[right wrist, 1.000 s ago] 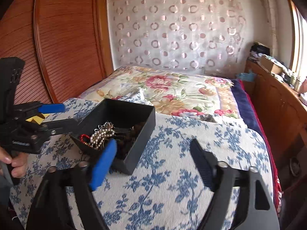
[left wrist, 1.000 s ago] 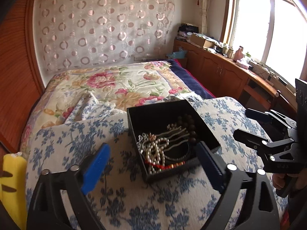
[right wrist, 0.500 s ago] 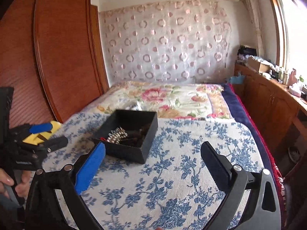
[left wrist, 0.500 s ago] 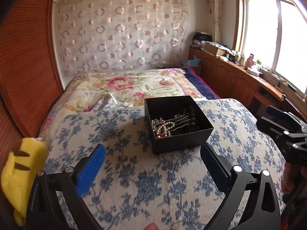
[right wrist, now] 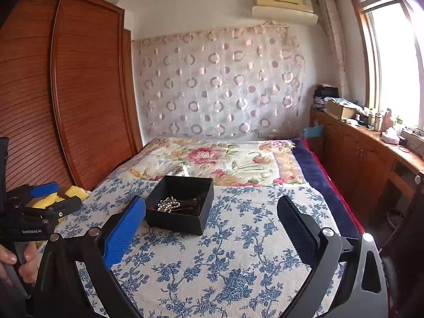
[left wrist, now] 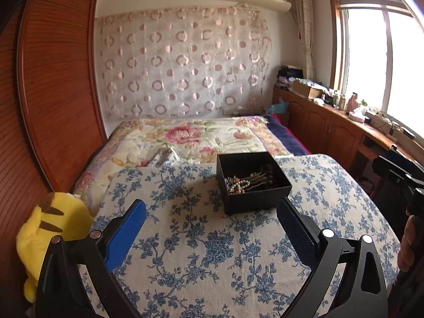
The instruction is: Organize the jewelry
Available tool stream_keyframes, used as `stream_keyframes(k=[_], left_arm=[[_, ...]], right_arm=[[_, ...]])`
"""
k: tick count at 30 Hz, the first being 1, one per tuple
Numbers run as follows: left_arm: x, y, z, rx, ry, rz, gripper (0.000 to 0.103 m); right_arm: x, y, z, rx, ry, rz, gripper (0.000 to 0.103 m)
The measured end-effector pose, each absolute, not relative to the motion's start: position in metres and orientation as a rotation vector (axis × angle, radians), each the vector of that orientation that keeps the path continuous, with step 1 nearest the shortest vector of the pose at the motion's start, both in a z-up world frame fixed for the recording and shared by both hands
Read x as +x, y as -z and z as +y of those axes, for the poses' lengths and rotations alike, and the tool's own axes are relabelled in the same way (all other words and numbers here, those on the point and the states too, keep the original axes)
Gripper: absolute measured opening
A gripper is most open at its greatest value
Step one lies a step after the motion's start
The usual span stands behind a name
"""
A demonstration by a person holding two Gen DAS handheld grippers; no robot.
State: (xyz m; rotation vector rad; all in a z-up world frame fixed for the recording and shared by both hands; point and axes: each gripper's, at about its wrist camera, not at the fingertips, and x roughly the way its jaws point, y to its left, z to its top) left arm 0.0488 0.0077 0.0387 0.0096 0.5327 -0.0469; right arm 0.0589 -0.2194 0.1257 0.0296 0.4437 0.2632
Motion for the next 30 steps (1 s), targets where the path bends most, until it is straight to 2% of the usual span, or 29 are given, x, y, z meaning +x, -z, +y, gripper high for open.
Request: stream_keyframes(k=[30], left_arm=[[0.043,-0.039,-0.001,0.030,0.058,0.522,0.095]], right_arm=[[0.052,-0.113,-0.222,0.050,-0.275,0.459,0.100]])
